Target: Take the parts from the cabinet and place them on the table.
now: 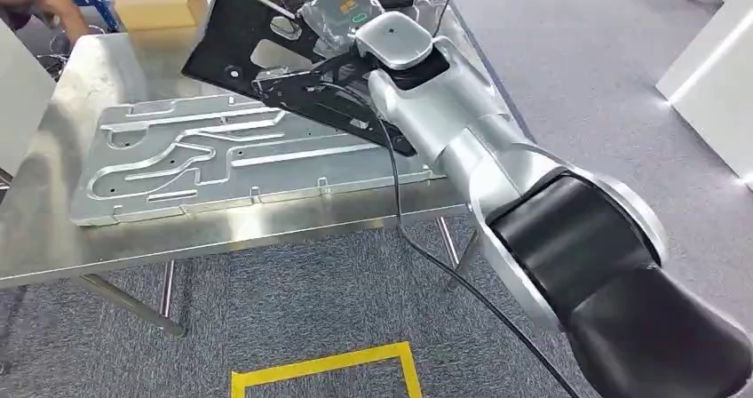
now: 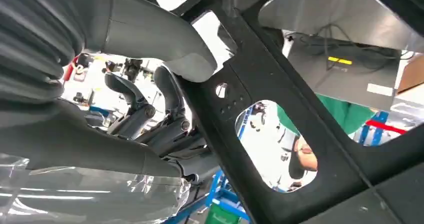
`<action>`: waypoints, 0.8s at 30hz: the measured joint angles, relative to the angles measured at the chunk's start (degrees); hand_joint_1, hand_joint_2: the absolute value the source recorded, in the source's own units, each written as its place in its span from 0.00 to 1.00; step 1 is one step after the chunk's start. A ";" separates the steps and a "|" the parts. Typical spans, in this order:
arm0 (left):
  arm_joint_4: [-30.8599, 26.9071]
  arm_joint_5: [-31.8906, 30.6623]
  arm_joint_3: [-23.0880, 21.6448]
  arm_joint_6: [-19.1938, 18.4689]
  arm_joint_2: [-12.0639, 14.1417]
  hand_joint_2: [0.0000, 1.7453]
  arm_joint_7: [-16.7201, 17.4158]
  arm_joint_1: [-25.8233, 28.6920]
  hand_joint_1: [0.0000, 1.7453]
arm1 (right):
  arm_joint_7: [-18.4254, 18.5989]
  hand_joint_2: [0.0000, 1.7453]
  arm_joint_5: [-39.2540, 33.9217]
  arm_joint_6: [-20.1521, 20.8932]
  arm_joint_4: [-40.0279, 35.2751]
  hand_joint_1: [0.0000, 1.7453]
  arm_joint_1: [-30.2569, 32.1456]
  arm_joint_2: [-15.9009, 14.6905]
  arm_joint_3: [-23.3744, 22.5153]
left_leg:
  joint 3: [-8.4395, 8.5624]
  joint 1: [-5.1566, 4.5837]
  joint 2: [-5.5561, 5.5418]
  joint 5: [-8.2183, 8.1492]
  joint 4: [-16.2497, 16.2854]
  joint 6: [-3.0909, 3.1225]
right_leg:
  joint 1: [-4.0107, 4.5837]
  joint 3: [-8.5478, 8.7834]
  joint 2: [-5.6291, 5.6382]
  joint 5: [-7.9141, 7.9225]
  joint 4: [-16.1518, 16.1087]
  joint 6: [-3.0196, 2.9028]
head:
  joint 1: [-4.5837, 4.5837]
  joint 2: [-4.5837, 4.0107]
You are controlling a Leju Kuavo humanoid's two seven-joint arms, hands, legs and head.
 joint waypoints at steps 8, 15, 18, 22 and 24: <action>0.00 0.17 0.00 0.94 0.00 1.00 1.18 -0.19 0.00 | 0.15 1.00 0.00 -0.04 0.68 1.00 1.43 -0.79 0.04 | 1.15 -1.19 -0.37 -1.01 0.00 1.13 | 0.57 -6.31 -0.11 -1.04 9.74 -0.97 | 0.02 0.00; 0.20 -0.13 -0.02 0.31 -0.46 1.00 1.05 -0.34 0.00 | 1.79 1.00 -0.09 -0.59 0.87 1.00 1.61 -1.97 0.00 | 1.72 -1.42 -0.32 -1.61 -0.59 -0.48 | 1.22 -1.38 -0.29 2.65 -1.39 -2.89 | 0.02 0.00; 0.20 -0.07 -0.02 0.04 -0.39 1.00 0.81 -0.31 0.00 | 3.13 1.00 -0.15 -0.85 1.09 1.00 1.61 -2.65 -0.20 | -1.61 -1.09 -0.04 -6.34 7.23 -1.19 | 1.04 -0.50 -0.58 2.54 -2.00 -3.22 | 0.02 0.00; 0.20 0.00 -0.02 -0.11 -0.20 1.00 0.39 -0.26 0.00 | 4.74 1.00 -0.44 -0.83 1.42 1.00 1.89 -3.63 -0.68 | -6.81 -0.90 -0.02 -8.25 16.79 -1.78 | 0.94 -0.32 -0.52 2.23 -1.79 -3.11 | 0.02 0.00; 0.20 0.18 -0.02 -0.11 -0.04 1.00 0.13 -0.28 0.00 | 5.55 0.00 -0.46 -0.79 1.53 0.00 1.86 -4.15 -1.09 | -2.23 -0.70 0.00 -2.71 7.12 -1.86 | 0.82 0.03 -0.52 1.77 -1.38 -2.65 | 0.02 0.00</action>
